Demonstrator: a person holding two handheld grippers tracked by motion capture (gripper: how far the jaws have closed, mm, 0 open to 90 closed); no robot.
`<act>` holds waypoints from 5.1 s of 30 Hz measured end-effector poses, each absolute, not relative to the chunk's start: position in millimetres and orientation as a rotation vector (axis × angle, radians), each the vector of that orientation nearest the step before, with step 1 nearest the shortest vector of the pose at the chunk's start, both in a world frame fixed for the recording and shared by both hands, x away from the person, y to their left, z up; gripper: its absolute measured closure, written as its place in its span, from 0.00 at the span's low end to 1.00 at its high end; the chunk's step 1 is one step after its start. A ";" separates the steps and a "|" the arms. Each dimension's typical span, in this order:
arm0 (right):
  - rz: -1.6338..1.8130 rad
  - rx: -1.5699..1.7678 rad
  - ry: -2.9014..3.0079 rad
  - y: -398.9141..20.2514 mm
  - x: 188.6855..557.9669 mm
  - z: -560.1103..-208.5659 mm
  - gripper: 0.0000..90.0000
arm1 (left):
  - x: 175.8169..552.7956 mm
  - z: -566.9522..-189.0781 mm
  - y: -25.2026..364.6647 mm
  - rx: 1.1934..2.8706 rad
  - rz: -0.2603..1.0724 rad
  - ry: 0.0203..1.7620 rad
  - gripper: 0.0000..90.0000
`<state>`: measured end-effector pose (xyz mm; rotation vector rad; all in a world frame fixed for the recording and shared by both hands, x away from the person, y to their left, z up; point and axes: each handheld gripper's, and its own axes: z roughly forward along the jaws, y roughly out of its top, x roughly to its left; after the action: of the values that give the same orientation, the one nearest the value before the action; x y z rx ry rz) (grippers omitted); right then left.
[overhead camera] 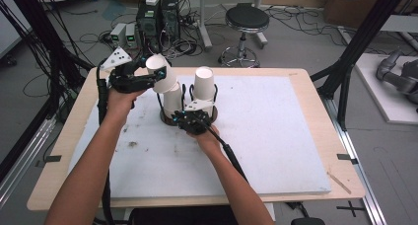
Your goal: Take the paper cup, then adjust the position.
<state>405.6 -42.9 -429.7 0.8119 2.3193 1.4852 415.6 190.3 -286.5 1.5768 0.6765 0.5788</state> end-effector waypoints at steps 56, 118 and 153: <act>1.631 0.623 2.294 -228.4 324.9 -405.7 0.24 | 329.5 -362.9 114.9 1.716 0.321 0.443 0.39; 1.775 0.192 2.444 -198.1 312.4 -406.4 0.42 | 307.5 -365.7 56.9 1.738 0.111 0.205 0.40; 1.742 0.241 2.461 -196.5 311.5 -407.6 0.24 | 322.5 -360.4 57.8 1.767 0.020 0.158 0.40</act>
<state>311.5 -196.5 -407.6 0.2406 2.4606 1.7418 322.5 57.8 -360.4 1.7675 0.1579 0.0200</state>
